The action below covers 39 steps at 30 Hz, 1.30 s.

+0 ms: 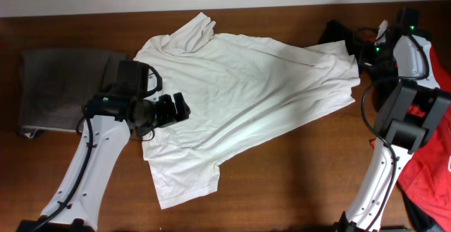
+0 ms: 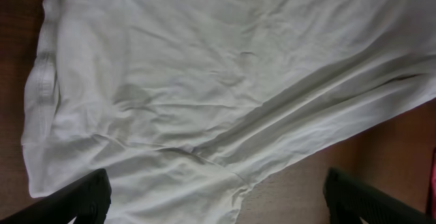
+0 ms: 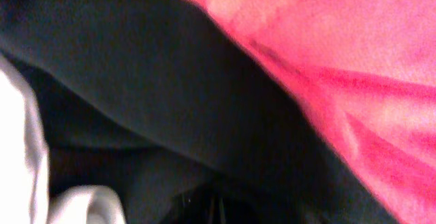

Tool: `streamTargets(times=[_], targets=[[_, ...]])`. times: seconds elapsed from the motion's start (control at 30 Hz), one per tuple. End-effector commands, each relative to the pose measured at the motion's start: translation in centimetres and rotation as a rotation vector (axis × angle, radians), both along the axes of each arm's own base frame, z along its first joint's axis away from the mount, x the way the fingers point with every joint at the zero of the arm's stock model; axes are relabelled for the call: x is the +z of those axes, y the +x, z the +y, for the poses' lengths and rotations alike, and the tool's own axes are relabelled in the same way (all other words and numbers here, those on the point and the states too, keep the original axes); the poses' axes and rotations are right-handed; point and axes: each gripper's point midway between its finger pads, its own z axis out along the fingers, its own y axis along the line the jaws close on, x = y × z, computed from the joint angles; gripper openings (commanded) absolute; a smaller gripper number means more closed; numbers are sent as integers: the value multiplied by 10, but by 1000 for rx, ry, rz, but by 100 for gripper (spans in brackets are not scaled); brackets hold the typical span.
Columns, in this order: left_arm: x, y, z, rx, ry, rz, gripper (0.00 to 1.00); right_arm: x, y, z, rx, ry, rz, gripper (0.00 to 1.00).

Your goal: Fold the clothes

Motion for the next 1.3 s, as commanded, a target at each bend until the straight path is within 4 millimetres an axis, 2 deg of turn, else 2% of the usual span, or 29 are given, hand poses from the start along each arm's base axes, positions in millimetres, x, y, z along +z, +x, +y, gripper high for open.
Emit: streamTargets(times=[0.0,0.1,0.27,0.5,0.6,0.7,0.83,1.0,1.1,1.27], targets=[[0,1,1,-2,11,-5,99,-33,-7,-17,-31,-72,48,4],[0,1,1,-2,11,-5,99,-40,-4,-44,-79,-181,40,4],[0,1,1,-2,11,-5,99,-36,-11,-93,-196,-300,30,4],[0,1,1,-2,11,-5,99,-31,-34,-152,-306,-317,0,4],[0,1,1,-2,11,-5,99,-25,-36,-163,-312,-283,-31,4],[0,1,1,-2,11,-5,99,-4,-24,-161,-287,-220,-96,9],[0,1,1,-2,11,-5,100,48,-4,-152,-244,-167,-186,11],[0,1,1,-2,11,-5,99,112,21,-112,-135,-31,-312,11],[0,1,1,-2,11,-5,100,118,26,-94,-119,8,-310,8],[0,1,1,-2,11,-5,100,88,40,-56,-60,38,-269,4]])
